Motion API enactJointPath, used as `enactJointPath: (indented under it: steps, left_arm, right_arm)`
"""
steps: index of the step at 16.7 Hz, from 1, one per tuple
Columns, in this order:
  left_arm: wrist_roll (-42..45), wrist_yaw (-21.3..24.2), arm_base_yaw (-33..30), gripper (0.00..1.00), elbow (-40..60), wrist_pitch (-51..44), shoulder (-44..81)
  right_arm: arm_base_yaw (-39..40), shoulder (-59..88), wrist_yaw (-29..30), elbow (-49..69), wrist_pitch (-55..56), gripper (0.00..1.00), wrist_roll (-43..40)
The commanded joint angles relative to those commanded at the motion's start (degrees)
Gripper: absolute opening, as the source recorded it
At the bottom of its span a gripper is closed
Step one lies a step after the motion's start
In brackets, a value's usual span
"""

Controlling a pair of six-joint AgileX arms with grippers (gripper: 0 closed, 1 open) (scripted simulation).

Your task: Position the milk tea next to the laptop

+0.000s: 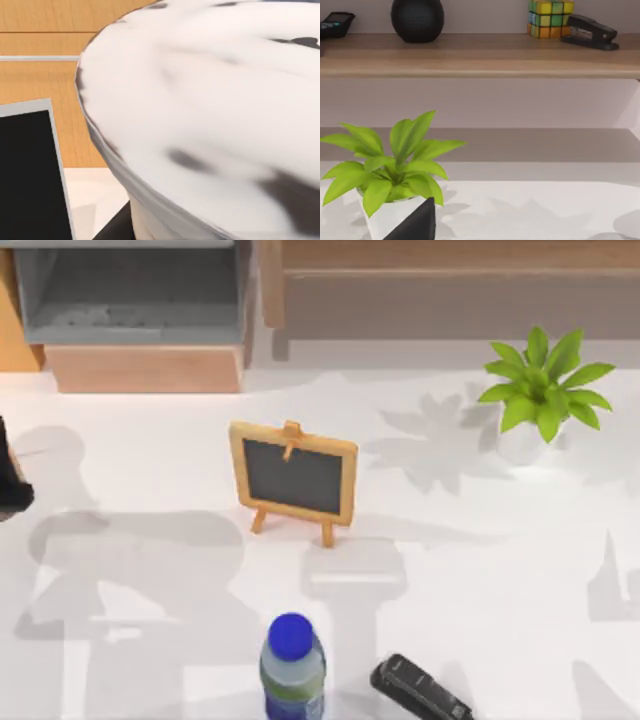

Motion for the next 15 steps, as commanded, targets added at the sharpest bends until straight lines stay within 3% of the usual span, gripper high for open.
enactJointPath:
  steps: [15]
  left_arm:
    - [1.01,0.81,0.86,0.0,-1.37,2.09,2.71]
  right_arm:
    - [0.0,0.0,0.0,0.0,0.0,1.0,0.0]
